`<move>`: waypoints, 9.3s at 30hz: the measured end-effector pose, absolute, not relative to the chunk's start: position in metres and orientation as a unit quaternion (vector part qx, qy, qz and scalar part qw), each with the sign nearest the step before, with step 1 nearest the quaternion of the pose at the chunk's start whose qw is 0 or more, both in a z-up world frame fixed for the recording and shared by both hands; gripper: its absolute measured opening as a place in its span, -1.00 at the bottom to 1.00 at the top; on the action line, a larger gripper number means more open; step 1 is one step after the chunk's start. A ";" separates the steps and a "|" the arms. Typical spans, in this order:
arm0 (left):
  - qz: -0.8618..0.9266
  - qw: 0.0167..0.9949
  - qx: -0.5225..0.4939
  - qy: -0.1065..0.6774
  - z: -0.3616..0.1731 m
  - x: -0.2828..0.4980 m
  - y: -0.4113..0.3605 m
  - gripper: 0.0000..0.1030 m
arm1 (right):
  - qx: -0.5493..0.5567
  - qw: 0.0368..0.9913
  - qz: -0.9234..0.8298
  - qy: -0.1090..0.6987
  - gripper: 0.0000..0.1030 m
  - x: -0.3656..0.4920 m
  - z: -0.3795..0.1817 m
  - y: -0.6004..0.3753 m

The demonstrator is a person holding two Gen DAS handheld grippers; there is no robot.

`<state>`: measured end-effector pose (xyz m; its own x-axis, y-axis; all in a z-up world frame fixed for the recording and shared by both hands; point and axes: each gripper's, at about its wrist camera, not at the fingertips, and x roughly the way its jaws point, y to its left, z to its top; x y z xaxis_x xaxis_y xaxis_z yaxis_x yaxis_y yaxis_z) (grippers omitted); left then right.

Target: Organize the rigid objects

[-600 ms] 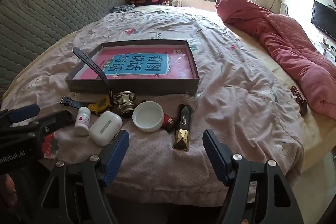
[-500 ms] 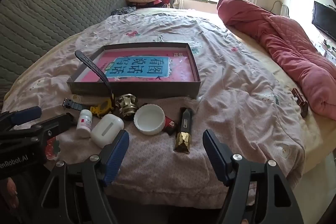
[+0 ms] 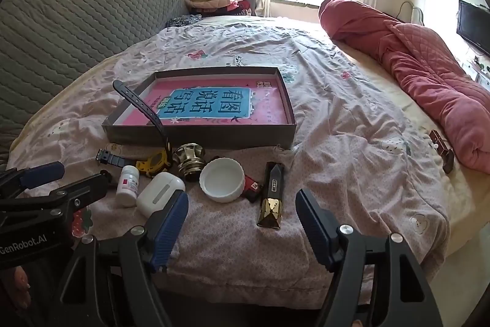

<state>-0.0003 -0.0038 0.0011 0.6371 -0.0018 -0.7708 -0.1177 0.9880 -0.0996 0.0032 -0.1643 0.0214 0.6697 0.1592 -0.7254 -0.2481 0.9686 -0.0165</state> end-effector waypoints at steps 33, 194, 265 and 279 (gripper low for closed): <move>0.034 0.899 -0.070 0.431 -0.003 0.001 -0.003 0.61 | -0.054 0.917 0.108 0.379 0.40 0.003 0.027 -0.165; 0.019 0.922 -0.112 0.369 0.005 0.082 0.066 -0.46 | 0.001 0.927 0.143 0.347 -0.55 0.077 0.014 -0.181; 0.066 0.890 -0.112 0.437 -0.057 0.168 0.073 -0.44 | -0.057 0.912 0.105 0.392 -0.55 0.173 -0.031 -0.154; 0.063 0.887 -0.118 0.442 -0.057 0.168 0.073 -0.44 | -0.074 0.912 0.099 0.390 -0.55 0.172 -0.033 -0.149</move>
<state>0.1678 0.0734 -0.0569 0.6012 0.0069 -0.7991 -0.2155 0.9643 -0.1538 0.1716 -0.1487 -0.0329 0.6759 0.1225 -0.7267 -0.2377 0.9696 -0.0577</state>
